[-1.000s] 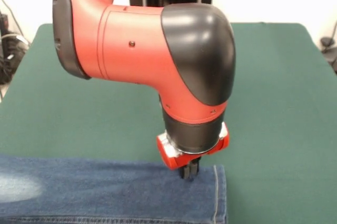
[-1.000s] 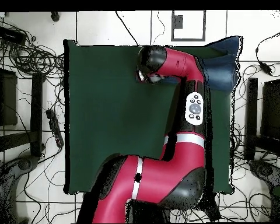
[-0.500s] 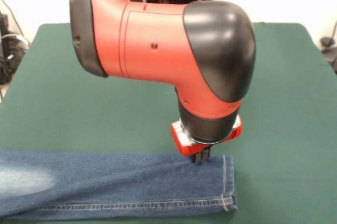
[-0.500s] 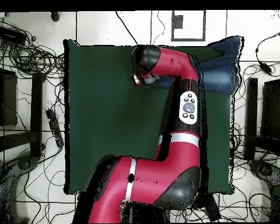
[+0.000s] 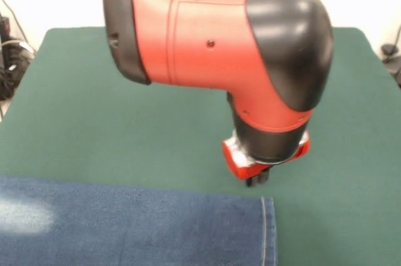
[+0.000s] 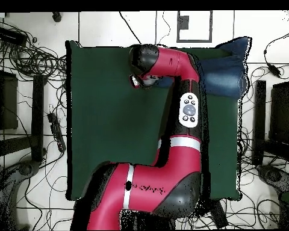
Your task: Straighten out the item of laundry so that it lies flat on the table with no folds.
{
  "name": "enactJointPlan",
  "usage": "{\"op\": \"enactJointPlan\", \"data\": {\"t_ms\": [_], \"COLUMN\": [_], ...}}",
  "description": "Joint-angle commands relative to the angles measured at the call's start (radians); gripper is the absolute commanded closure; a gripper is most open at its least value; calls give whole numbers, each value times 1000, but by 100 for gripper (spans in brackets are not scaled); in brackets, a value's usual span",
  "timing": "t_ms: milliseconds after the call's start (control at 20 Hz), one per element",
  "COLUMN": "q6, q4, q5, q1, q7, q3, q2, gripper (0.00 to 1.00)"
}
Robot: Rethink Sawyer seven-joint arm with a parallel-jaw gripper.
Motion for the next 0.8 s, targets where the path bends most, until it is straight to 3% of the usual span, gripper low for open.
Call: {"op": "enactJointPlan", "data": {"t_ms": [50, 550, 800], "q6": [186, 242, 143], "q4": [238, 250, 230], "q5": [105, 153, 75], "q1": [119, 166, 170], "q7": [333, 361, 339], "q3": [110, 59, -22], "q2": [-26, -55, -47], "gripper": [100, 100, 100]}}
